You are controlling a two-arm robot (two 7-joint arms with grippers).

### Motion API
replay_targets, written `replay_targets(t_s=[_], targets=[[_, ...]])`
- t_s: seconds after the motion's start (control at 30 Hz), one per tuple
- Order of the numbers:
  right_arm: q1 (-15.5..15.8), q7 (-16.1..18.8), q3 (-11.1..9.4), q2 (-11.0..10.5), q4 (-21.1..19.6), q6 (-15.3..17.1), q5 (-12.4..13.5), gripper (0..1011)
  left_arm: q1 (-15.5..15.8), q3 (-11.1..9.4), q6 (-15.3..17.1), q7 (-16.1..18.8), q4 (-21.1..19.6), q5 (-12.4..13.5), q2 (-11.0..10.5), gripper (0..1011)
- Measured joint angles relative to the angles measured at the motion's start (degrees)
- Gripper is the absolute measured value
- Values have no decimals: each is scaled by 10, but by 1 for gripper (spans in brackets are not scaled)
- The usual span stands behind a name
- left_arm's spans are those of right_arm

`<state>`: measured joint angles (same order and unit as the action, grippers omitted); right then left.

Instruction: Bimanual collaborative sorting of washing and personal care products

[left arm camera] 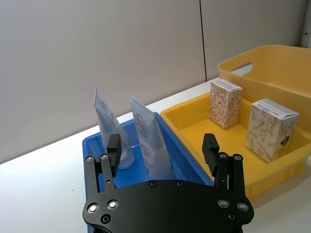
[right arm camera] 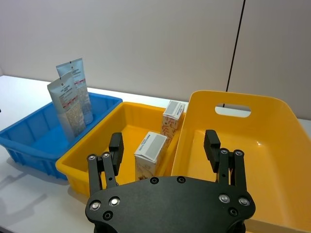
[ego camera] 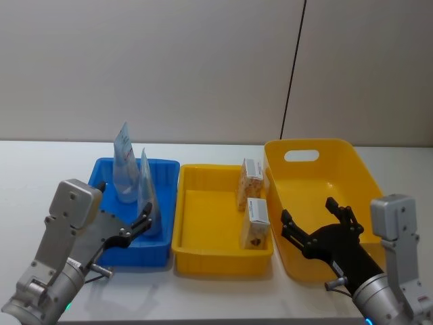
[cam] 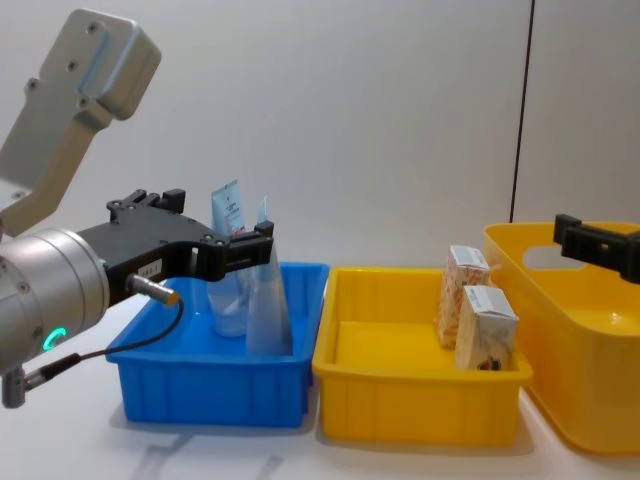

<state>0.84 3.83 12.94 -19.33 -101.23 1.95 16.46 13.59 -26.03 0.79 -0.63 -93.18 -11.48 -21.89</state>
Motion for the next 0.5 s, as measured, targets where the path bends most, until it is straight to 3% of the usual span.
replay_targets(t_s=[0.5], targets=[[0, 0, 0, 0, 0, 0, 0, 1003, 0, 0, 0, 0, 0, 0, 0, 1001]])
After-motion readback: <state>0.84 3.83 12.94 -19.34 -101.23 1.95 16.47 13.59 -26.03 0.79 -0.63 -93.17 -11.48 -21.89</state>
